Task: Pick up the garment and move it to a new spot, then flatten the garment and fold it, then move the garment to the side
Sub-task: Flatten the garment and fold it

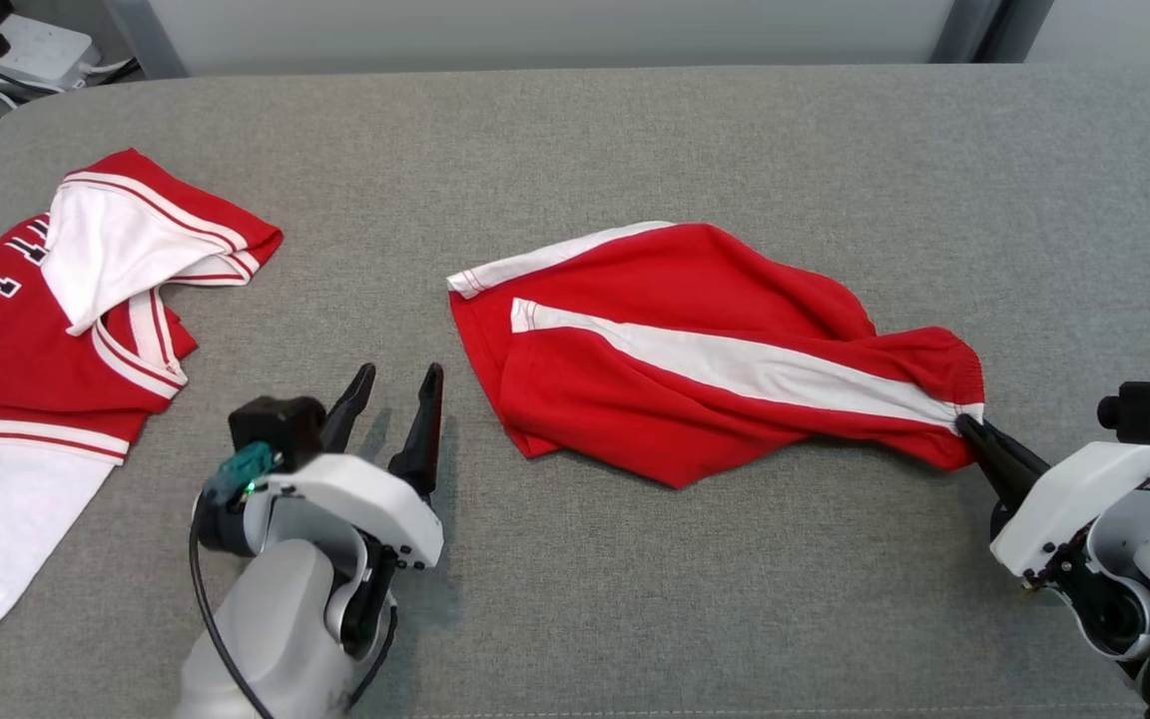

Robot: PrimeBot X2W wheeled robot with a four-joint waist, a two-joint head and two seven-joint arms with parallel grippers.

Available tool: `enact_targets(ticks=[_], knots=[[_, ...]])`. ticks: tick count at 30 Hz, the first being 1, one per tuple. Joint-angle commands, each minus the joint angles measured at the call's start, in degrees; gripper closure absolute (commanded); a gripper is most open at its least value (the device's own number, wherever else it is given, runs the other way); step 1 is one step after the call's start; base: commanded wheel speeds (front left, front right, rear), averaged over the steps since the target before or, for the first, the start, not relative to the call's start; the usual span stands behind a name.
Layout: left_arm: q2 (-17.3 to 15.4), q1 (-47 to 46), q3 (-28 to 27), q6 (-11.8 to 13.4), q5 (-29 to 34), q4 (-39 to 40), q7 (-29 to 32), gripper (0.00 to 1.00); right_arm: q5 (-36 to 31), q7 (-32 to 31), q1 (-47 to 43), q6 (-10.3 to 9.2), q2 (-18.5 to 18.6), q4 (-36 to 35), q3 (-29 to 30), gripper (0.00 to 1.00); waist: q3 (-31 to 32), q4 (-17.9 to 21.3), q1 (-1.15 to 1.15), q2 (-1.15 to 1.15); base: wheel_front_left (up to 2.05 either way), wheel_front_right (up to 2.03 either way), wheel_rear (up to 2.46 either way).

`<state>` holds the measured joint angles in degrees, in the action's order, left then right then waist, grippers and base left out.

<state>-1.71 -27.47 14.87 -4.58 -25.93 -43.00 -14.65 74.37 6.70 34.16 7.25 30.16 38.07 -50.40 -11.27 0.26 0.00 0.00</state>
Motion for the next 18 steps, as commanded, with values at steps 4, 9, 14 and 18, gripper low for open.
enact_targets(ticks=[4, 9, 14, 18], knots=[[-1.2, -9.3, 2.3, -1.6, -6.0, -3.8, 3.8, 0.00, -1.2, 1.7, 2.0, 0.24, -1.2, 0.1, -2.2, 1.00, -2.1, 1.4, 0.00, 0.00, 0.00, 0.00, 0.00], [-1.2, -15.1, 6.1, -2.1, -12.3, -8.0, 8.3, 0.00, -0.9, 2.0, 4.1, 0.24, -3.2, 0.3, -4.0, 1.00, -3.4, 2.9, 0.00, 0.00, 0.00, 0.00, 0.00], [-1.2, -17.9, 8.5, -2.4, -18.7, -11.3, 11.8, 0.00, -0.8, 2.6, 5.7, 0.24, -4.3, 0.4, -6.1, 1.00, -4.4, 4.3, 0.00, 0.00, 0.00, 0.00, 0.00], [-1.2, -18.9, 10.0, -2.6, -21.8, -12.4, 12.4, 0.00, -0.4, 3.1, 6.3, 0.24, -4.7, 0.4, -7.0, 1.00, -4.7, 4.8, 0.00, 0.00, 0.00, 0.00, 0.00]])
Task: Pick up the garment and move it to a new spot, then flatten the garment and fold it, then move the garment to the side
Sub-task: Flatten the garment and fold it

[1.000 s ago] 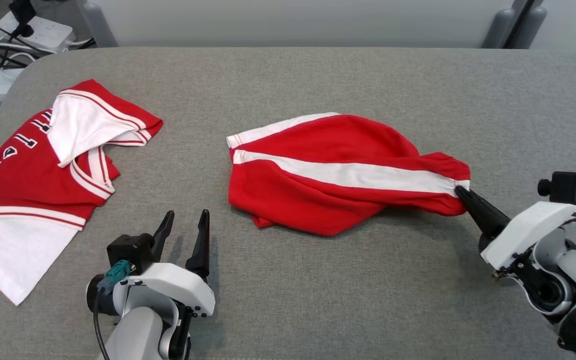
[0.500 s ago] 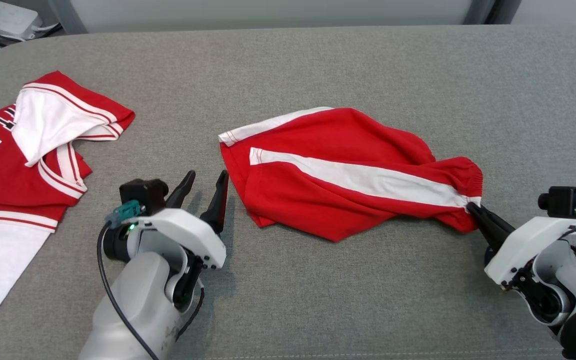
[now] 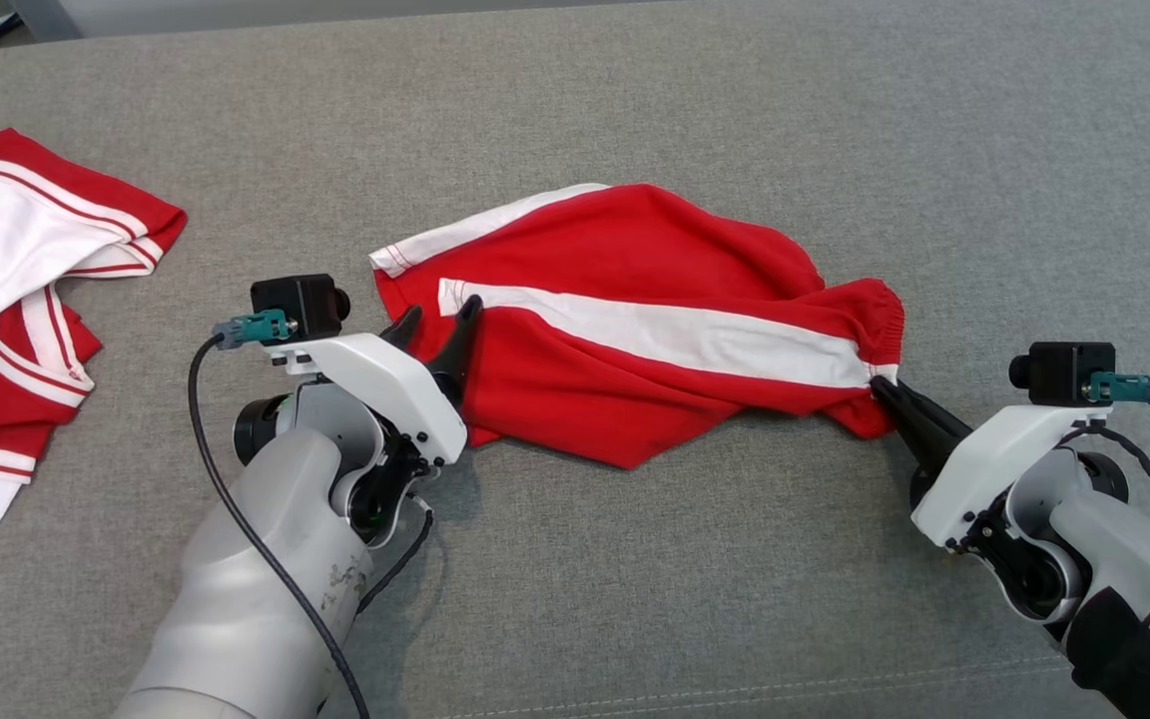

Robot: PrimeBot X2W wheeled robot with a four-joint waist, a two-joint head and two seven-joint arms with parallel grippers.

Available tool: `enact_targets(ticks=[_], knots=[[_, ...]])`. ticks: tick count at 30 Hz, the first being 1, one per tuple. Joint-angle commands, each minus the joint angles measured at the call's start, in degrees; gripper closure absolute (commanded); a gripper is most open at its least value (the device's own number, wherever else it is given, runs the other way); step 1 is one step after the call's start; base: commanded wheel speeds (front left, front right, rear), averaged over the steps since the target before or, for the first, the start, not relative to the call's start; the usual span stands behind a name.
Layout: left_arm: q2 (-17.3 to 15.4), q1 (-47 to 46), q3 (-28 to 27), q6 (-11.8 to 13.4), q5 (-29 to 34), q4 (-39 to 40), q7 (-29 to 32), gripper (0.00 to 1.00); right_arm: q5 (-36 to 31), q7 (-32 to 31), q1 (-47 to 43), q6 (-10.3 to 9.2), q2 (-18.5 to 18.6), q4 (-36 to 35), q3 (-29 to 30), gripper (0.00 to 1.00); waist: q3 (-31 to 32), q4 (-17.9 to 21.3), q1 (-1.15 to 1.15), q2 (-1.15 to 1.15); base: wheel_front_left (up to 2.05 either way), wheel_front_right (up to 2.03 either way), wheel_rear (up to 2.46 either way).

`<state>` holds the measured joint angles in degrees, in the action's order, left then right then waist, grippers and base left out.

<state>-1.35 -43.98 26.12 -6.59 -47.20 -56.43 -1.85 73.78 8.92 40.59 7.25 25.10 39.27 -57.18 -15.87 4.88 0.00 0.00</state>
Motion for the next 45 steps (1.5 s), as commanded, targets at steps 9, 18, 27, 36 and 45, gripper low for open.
enact_targets(ticks=[9, 18, 27, 36, 45], knots=[[-1.5, -5.3, 1.7, -0.8, -4.1, -3.0, -1.8, 0.00, 1.5, 2.0, 1.3, 0.24, -0.5, -0.8, -3.2, 1.00, -1.1, 1.7, 0.00, 0.00, 0.00, 0.00, 0.00], [-1.6, -6.8, 4.3, -0.9, -6.7, -3.0, -2.5, 0.03, 3.0, 3.2, 2.8, 0.24, -0.5, -0.6, -5.0, 1.00, -1.9, 2.5, 0.00, 0.00, 0.00, 0.00, 0.00], [-2.2, -6.8, 7.4, -0.9, -8.1, -2.2, -4.3, 1.00, 4.5, 4.3, 3.9, 0.24, -0.3, -0.1, -6.3, 1.00, -1.9, 1.9, 0.00, 0.00, 0.00, 0.00, 0.00], [-4.0, -7.1, 8.6, -0.9, -10.9, 0.1, -7.5, 1.00, 5.6, 5.5, 5.7, 0.24, -0.4, -1.5, -5.6, 1.00, -0.4, 0.5, 0.00, 0.00, 0.00, 0.00, 0.00], [-14.0, -14.5, 11.8, -0.9, -12.6, 10.1, -9.7, 1.00, 3.9, 6.0, 15.6, 0.24, -4.1, -1.8, -0.6, 1.00, 1.6, 0.3, 0.00, 0.00, 0.00, 0.00, 0.00]])
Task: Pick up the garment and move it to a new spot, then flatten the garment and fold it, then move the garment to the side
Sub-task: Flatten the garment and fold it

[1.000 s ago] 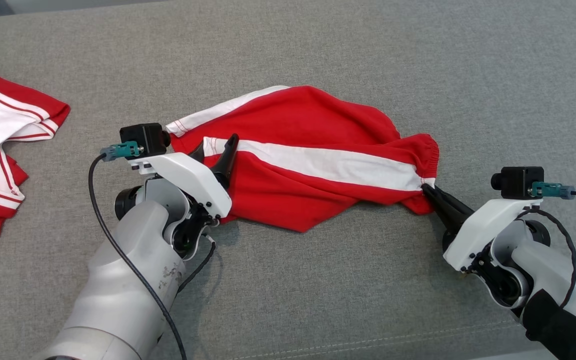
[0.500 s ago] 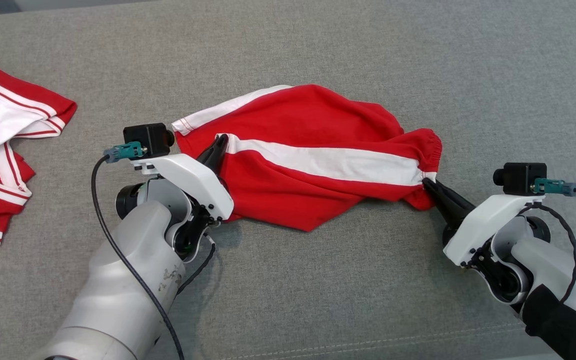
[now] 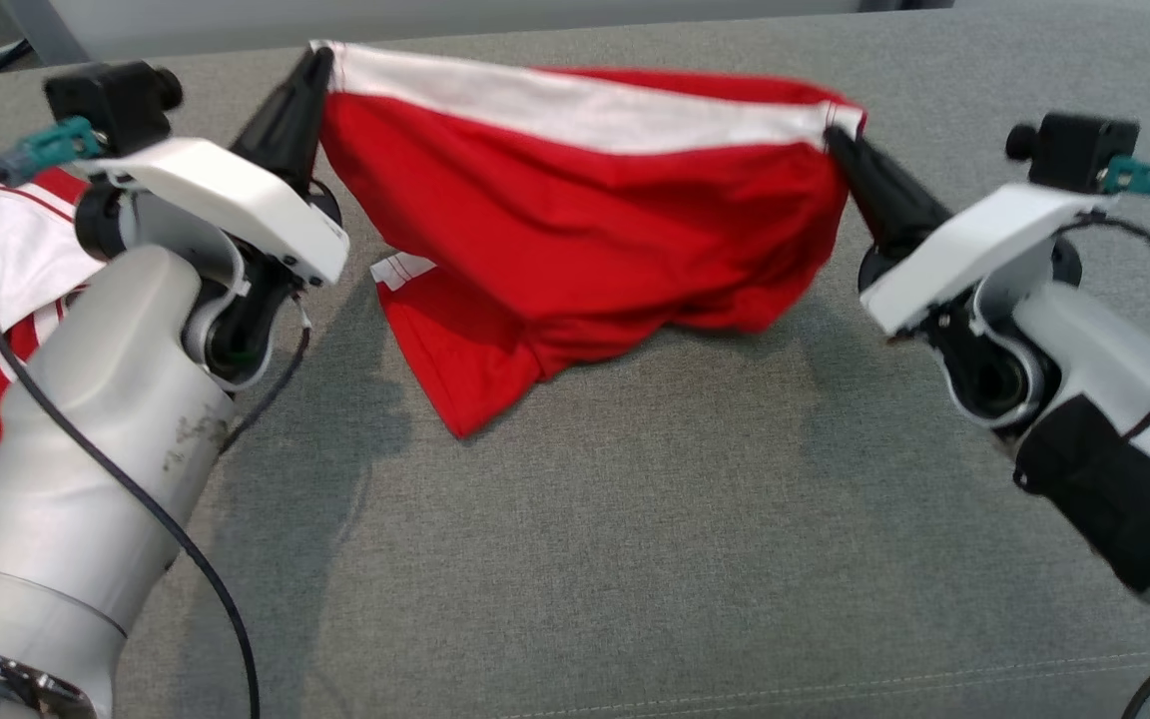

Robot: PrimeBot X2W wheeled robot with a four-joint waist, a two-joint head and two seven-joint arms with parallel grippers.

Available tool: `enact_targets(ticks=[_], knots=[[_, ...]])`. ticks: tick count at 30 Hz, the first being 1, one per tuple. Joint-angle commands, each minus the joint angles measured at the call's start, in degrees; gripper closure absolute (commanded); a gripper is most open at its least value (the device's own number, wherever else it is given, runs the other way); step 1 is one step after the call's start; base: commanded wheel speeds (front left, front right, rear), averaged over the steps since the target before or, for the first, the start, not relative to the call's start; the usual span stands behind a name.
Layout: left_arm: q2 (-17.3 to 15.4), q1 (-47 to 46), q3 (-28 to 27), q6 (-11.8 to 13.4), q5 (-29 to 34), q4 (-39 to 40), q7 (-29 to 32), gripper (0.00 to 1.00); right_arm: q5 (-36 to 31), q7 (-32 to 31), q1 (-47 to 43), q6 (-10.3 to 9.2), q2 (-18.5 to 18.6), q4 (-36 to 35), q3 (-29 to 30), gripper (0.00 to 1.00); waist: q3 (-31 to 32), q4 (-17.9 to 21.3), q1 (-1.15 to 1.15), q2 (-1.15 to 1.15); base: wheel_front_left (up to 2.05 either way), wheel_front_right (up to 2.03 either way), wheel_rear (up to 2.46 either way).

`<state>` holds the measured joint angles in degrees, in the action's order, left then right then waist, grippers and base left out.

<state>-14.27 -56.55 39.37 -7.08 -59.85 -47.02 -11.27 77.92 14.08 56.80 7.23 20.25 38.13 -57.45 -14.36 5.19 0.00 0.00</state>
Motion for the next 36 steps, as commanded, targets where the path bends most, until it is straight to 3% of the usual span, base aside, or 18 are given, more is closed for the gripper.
enact_targets(ticks=[1, 5, 9, 13, 23, 30, 36], knots=[[-2.1, -3.1, -1.4, -0.4, -0.5, 1.9, -0.7, 1.00, -0.5, 0.9, 0.8, 0.25, 0.2, -0.6, 1.2, 1.00, 0.4, -0.1, 0.00, 0.00, 0.00, 0.00, 0.00], [-4.8, -6.3, -2.4, -0.4, -3.2, 7.0, -2.6, 1.00, -3.0, 0.9, 4.5, 0.25, -0.4, -1.1, 7.2, 1.00, 2.2, -0.8, 0.00, 0.00, 0.00, 0.00, 0.00], [-6.2, -3.7, -1.7, -0.4, -6.4, 9.4, -3.1, 1.00, -3.1, 0.9, 2.9, 0.25, 0.0, -3.4, 10.3, 1.00, 4.9, -1.7, 0.00, 0.00, 0.00, 0.00, 0.00], [-7.3, 4.2, -0.3, -0.4, -10.4, 9.9, -3.1, 1.00, -0.6, -0.2, -3.7, 0.25, 1.8, -6.5, 6.1, 1.00, 8.7, -2.3, 0.00, 0.00, 0.00, 0.00, 0.00], [-6.0, 28.2, 3.3, -0.4, -16.0, 10.2, -2.6, 1.00, 7.5, -1.3, -22.3, 0.25, 5.6, -15.1, -1.4, 1.00, 15.8, -4.6, 0.00, 0.00, 0.00, 0.00, 0.00], [-8.4, 34.4, 6.4, -0.4, -17.8, 12.3, 3.5, 1.00, 9.9, -3.3, -28.3, 0.25, 8.3, -18.7, -4.1, 1.00, 13.3, -5.7, 0.00, 0.00, 0.00, 0.00, 0.00], [-8.4, 34.2, 10.5, -0.4, -20.7, 14.8, 16.7, 1.00, 12.7, -11.5, -27.1, 0.25, 9.5, -19.3, -6.1, 1.00, 6.5, -5.8, 0.00, 0.00, 0.00, 0.00, 0.00]])
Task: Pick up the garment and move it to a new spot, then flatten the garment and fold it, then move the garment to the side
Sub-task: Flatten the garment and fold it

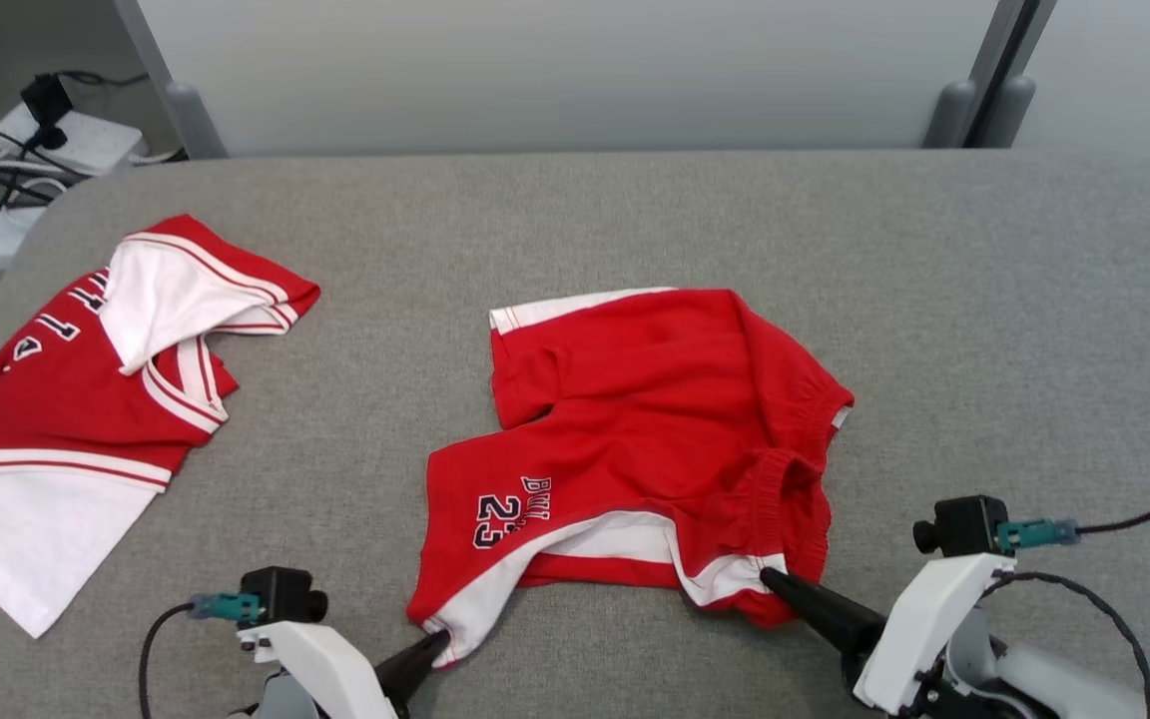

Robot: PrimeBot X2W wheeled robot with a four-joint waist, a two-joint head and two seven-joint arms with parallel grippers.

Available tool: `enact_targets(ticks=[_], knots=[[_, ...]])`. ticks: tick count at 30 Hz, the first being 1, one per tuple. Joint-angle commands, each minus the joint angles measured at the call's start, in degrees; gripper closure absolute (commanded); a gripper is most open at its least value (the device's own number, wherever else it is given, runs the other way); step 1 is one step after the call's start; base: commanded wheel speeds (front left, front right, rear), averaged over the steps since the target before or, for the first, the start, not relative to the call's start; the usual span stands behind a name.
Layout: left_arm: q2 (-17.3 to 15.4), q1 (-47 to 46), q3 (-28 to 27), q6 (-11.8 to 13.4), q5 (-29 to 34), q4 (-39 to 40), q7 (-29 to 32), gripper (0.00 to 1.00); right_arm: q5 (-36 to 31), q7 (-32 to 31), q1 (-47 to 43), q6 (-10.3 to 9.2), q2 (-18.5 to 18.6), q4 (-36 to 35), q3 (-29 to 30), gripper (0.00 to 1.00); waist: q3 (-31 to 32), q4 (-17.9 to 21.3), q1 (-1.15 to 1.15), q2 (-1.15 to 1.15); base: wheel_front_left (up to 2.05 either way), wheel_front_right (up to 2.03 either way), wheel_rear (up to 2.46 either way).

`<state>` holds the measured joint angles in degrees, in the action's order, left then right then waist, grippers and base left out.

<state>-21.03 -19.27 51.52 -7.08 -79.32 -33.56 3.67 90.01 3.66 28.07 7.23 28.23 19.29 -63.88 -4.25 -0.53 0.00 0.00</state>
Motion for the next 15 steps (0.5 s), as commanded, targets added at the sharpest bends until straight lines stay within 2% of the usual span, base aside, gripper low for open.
enact_targets(ticks=[1, 2, 3, 5, 7, 8, 11, 12, 15], knots=[[-1.3, -4.3, -1.2, -0.4, -2.5, 1.9, 5.1, 1.00, 1.2, -2.9, 3.3, 0.25, 1.4, 0.2, 0.6, 1.00, -5.0, 0.0, 0.00, 0.00, 0.00, 0.00, 0.00], [-0.9, -5.9, -1.1, -0.4, -4.1, 2.4, 8.7, 1.00, 1.6, -4.2, 5.6, 0.25, 1.2, 1.3, 1.2, 1.00, -6.5, 0.0, 0.00, 0.00, 0.00, 0.00, 0.00], [-0.9, -5.9, -1.1, -0.4, -4.1, 2.4, 8.7, 1.00, 1.6, -4.2, 5.6, 0.25, 1.2, 1.3, 1.2, 1.00, -6.5, 0.0, 0.00, 0.00, 0.00, 0.00, 0.00], [-0.1, -10.9, -2.1, -0.4, -7.9, 3.5, 15.7, 1.00, 2.5, -6.7, 11.9, 0.25, 0.0, 4.0, 3.4, 1.00, -9.3, 0.2, 0.00, 0.00, 0.00, 0.00, 0.00], [0.3, -18.9, -6.1, -0.4, -11.0, 3.3, 18.3, 1.00, 1.4, -7.5, 21.0, 0.25, -1.7, 8.3, 6.0, 1.00, -12.2, 0.7, 0.00, 0.00, 0.00, 0.00, 0.00], [0.1, -24.5, -9.7, -0.4, -10.8, 2.6, 15.2, 1.00, 1.6, -5.7, 26.1, 0.25, -3.1, 10.9, 8.8, 1.00, -13.6, 1.0, 0.00, 0.00, 0.00, 0.00, 0.00], [-1.0, -42.6, -18.6, -0.4, -3.3, 1.7, -2.8, 1.00, -1.6, 5.9, 41.5, 0.25, -6.5, 19.9, 16.6, 1.00, -16.7, 1.8, 0.00, 0.00, 0.00, 0.00, 0.00], [-0.6, -46.5, -19.9, -0.4, -1.9, 2.3, -6.5, 1.00, -2.6, 7.9, 45.0, 0.25, -7.6, 21.8, 17.7, 1.00, -16.8, 1.8, 0.00, 0.00, 0.00, 0.00, 0.00], [-0.6, -52.5, -20.2, -0.4, 1.0, 3.0, -11.7, 1.00, -4.4, 9.6, 50.5, 0.25, -9.5, 24.5, 18.6, 1.00, -16.9, 1.9, 0.00, 0.00, 0.00, 0.00, 0.00]])
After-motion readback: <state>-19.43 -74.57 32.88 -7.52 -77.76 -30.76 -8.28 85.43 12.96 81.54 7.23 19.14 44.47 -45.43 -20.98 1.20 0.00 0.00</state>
